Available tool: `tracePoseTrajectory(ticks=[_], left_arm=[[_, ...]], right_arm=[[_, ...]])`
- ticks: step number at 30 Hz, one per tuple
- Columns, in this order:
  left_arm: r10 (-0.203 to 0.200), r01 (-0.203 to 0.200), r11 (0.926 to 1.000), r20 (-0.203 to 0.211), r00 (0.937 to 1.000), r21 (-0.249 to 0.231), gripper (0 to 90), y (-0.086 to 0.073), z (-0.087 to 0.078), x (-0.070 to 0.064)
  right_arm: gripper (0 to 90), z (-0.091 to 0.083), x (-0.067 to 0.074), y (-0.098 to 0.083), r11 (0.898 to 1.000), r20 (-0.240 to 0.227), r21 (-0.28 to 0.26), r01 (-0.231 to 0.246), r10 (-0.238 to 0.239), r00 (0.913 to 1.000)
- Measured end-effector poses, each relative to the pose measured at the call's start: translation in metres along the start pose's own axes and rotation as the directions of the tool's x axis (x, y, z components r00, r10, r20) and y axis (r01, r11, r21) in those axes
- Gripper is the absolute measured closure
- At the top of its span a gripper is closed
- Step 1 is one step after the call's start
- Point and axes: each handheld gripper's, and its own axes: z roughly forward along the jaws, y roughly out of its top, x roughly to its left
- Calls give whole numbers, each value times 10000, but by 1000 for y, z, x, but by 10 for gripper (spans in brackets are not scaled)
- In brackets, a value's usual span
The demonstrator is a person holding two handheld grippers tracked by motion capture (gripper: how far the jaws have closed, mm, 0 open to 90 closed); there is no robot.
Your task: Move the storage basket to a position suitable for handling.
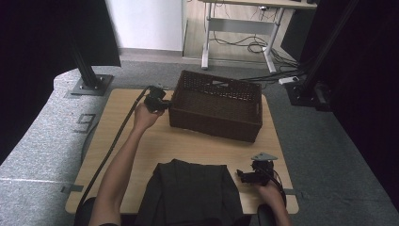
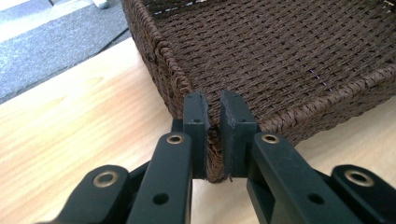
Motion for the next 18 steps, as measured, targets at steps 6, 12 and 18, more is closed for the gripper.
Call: tracePoseTrajectory(ticks=[6, 12, 18], left_arm=[[-62, 61, 9999, -92, 9999, -94, 819, -20, -19, -1], [-324, 322, 9991, -82, 9994, -263, 819, -43, -40, -4], [-459, 455, 9984, -112, 9989, -342, 818, -65, -61, -8]], right_arm=[[0, 0, 0, 0, 10000, 1, 4, -2, 2, 10000], [0, 0, 0, 0, 10000, 0, 7, 1, -1, 10000], [0, 0, 0, 0, 10000, -10, 5, 3, -3, 10000]])
